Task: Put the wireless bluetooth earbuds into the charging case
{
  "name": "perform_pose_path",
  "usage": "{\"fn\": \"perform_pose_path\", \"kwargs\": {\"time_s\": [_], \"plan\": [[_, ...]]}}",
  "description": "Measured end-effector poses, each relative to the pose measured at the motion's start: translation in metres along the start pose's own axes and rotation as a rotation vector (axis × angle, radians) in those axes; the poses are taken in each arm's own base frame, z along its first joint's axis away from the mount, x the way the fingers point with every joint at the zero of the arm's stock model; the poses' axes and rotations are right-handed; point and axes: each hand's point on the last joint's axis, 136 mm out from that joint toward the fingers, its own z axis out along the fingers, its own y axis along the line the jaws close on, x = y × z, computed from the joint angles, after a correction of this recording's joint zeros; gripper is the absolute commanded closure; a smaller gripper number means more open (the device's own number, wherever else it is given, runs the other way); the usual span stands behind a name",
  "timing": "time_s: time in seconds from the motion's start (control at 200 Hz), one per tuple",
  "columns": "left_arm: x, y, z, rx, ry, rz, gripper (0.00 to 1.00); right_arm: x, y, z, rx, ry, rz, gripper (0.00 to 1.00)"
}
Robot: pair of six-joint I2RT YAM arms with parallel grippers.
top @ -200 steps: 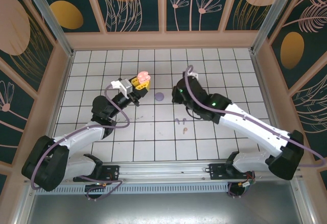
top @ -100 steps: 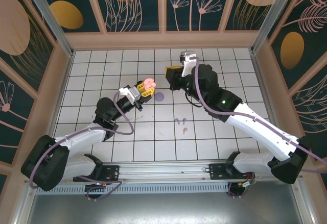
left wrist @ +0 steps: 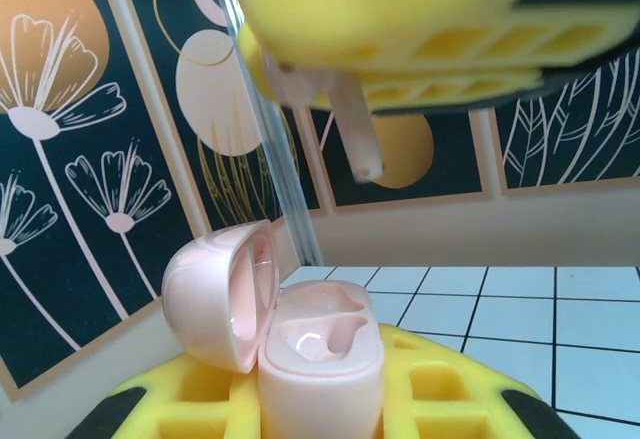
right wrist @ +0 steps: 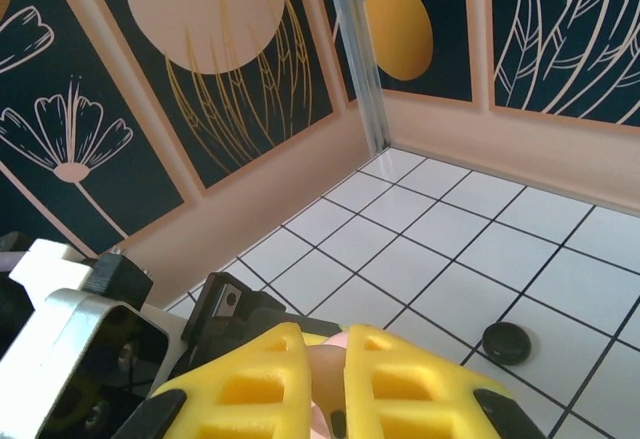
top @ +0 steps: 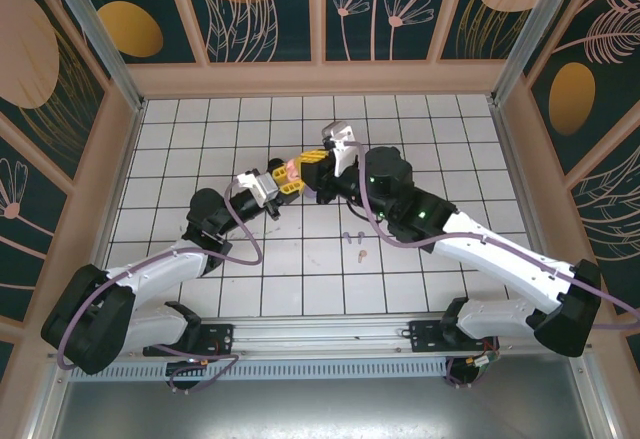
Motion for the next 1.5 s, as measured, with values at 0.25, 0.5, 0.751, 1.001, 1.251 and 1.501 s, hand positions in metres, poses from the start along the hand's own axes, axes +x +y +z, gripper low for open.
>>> {"fn": "perform_pose_path", "kwargs": {"time_s": [0.25, 0.5, 0.751, 1.001, 1.251, 1.501], "plan": [[-0.001, -0.002, 0.000, 0.014, -0.004, -0.015, 1.00, 0.000, 0.001, 0.002, -0.011, -0.023, 0.000, 0.91], [-0.002, -0.002, 0.000, 0.013, -0.007, -0.034, 1.00, 0.004, 0.000, 0.004, -0.013, -0.031, 0.001, 0.92], [-0.009, -0.002, 0.002, 0.022, -0.027, -0.050, 1.00, 0.013, -0.002, 0.006, -0.013, -0.030, 0.005, 0.93], [-0.010, -0.002, 0.002, 0.026, -0.030, -0.065, 1.00, 0.011, -0.002, 0.009, -0.016, -0.042, 0.005, 0.93], [-0.009, -0.002, 0.003, 0.026, -0.029, -0.071, 1.00, 0.012, -0.001, 0.009, -0.023, -0.039, 0.004, 0.94], [-0.012, -0.001, 0.005, 0.027, -0.032, -0.075, 1.00, 0.018, 0.000, 0.010, -0.030, -0.024, 0.004, 0.97]]}}
